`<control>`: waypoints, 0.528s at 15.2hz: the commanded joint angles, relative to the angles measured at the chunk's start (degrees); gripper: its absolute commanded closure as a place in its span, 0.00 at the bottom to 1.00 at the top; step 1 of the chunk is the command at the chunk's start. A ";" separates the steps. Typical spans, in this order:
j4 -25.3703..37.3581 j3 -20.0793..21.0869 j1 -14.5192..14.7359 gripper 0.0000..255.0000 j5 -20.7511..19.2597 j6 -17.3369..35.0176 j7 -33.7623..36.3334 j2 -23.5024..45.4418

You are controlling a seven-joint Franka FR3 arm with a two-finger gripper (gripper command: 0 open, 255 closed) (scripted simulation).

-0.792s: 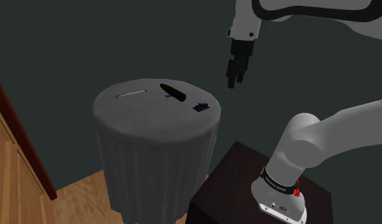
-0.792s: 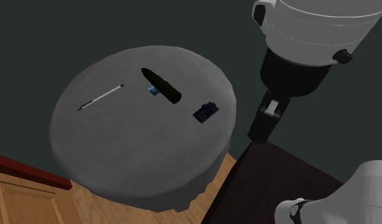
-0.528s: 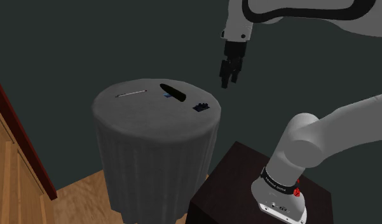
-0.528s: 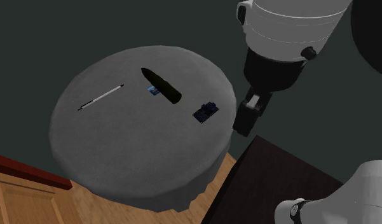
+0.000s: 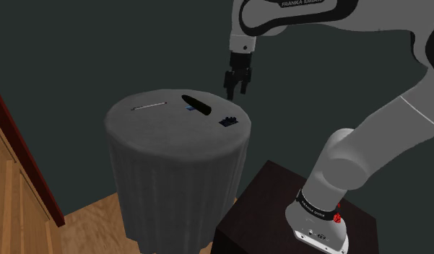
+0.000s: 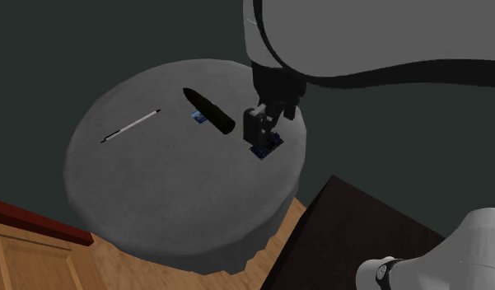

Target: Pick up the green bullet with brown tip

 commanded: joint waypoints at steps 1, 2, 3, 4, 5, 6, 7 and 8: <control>2.64 -0.36 -0.29 0.00 -0.10 1.91 0.02 4.35; 4.04 -0.47 -0.39 0.00 -0.09 2.73 0.11 6.51; 5.52 -0.59 -0.49 0.00 -0.08 3.47 0.20 8.68; 7.08 -0.71 -0.59 0.00 -0.06 4.15 0.29 10.85; 8.71 -0.82 -0.69 0.00 -0.02 4.76 0.37 13.02; 10.41 -0.94 -0.79 0.00 0.02 5.30 0.44 15.20; 12.19 -1.05 -0.89 0.00 0.07 5.77 0.51 17.39; 14.05 -1.17 -0.99 0.00 0.14 6.17 0.58 19.58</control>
